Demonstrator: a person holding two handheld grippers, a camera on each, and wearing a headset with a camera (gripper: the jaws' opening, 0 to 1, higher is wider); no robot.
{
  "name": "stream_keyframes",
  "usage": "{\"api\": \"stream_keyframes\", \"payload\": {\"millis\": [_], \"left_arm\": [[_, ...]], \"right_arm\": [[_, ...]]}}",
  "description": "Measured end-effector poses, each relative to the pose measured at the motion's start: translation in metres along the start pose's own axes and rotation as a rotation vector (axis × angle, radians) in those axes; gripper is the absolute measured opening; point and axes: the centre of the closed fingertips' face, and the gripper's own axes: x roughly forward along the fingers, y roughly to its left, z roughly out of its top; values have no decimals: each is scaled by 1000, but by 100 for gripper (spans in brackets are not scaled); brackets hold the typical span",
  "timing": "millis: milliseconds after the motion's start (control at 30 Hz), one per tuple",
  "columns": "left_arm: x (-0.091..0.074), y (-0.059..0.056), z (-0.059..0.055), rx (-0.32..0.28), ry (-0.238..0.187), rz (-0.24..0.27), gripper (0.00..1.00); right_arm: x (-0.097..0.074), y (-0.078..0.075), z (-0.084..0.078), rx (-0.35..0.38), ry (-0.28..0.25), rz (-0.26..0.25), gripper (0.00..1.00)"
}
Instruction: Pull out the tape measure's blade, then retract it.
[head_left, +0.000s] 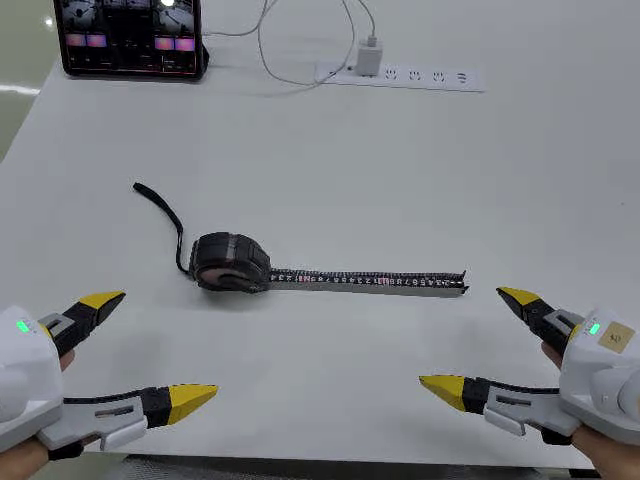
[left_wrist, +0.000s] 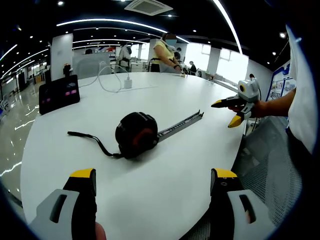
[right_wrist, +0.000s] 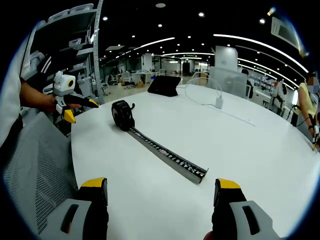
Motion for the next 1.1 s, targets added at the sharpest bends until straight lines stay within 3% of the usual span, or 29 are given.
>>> {"api": "stream_keyframes", "payload": {"millis": [1100], "left_arm": [[2, -2, 3, 5, -3, 0, 95]], "right_arm": [[-2, -2, -2, 9, 3, -11, 86]]}}
